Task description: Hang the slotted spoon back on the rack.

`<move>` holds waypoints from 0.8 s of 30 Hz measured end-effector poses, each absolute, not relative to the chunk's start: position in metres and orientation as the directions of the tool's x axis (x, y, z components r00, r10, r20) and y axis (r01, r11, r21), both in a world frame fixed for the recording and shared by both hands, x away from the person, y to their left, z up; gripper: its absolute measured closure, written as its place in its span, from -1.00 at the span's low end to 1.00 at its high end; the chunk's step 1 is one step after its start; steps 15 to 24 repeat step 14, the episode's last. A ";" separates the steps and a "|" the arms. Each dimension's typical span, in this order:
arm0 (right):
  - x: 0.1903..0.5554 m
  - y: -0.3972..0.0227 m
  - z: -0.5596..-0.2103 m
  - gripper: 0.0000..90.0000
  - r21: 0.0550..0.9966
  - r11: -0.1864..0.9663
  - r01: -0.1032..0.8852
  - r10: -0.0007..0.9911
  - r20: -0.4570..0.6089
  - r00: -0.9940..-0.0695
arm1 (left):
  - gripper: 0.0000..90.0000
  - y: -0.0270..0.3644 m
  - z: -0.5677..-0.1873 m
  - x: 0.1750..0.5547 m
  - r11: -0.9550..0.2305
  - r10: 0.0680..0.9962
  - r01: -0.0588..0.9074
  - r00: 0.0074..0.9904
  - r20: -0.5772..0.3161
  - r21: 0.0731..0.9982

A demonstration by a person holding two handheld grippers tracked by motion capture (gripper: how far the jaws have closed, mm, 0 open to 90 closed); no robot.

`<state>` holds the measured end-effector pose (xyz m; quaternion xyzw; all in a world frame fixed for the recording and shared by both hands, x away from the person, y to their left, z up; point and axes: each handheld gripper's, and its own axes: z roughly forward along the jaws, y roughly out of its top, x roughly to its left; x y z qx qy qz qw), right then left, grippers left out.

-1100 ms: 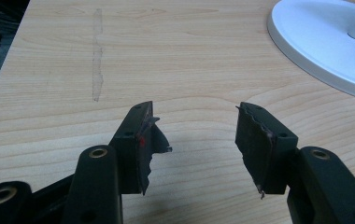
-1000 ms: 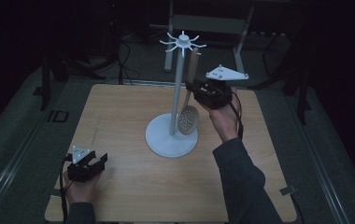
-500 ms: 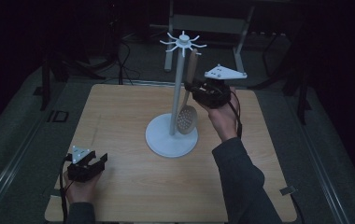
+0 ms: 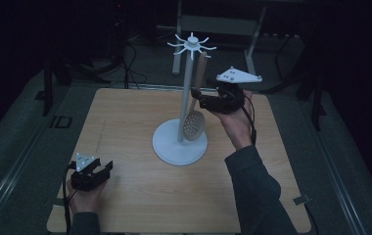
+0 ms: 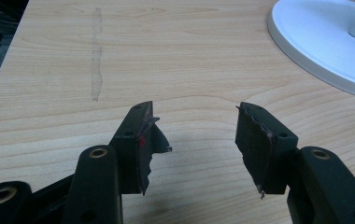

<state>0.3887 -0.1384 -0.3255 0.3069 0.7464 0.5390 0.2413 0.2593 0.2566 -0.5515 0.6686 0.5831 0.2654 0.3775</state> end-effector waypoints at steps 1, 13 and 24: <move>0.389 -0.139 -0.326 -0.25 0.951 0.235 0.201 0.720 -0.031 -0.694 | 0.06 0.257 -0.551 0.259 -0.035 0.980 0.579 0.180 -0.086 0.814; 0.386 -0.157 -0.347 -0.32 0.924 0.275 0.266 0.743 -0.029 -0.668 | 0.05 0.258 -0.554 0.261 -0.039 0.987 0.610 0.148 -0.065 0.791; 0.385 -0.161 -0.351 -0.32 0.921 0.280 0.272 0.744 -0.029 -0.668 | 0.05 0.258 -0.554 0.261 -0.036 0.988 0.614 0.141 -0.065 0.789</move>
